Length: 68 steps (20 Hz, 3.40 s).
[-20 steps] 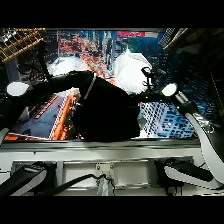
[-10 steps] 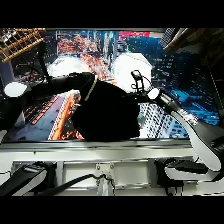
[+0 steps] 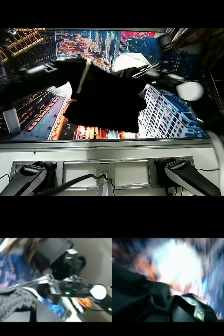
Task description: Fold the clothes and pants, and hang the long-sleeved shirts on hangers.
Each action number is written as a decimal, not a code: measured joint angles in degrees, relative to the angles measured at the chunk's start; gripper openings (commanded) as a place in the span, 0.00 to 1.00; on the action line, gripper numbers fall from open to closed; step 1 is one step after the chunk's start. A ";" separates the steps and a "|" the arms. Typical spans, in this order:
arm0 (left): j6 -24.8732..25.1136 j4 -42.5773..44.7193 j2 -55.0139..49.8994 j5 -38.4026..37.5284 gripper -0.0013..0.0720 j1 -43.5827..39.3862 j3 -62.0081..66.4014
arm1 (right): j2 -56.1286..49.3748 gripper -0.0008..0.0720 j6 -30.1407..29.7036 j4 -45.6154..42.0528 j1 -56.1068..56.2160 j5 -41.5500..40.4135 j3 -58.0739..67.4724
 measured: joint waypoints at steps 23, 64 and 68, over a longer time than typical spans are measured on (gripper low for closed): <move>-1.75 19.67 10.19 -7.08 0.03 0.09 5.88 | 7.23 0.05 0.13 -10.08 0.02 18.71 17.20; -28.85 18.40 -29.35 14.16 0.48 13.46 -24.59 | -2.10 0.60 23.87 -0.59 0.13 9.20 -15.74; -24.15 10.93 -32.35 16.94 0.48 11.54 -24.20 | -1.90 0.60 24.59 -0.39 0.13 9.20 -15.87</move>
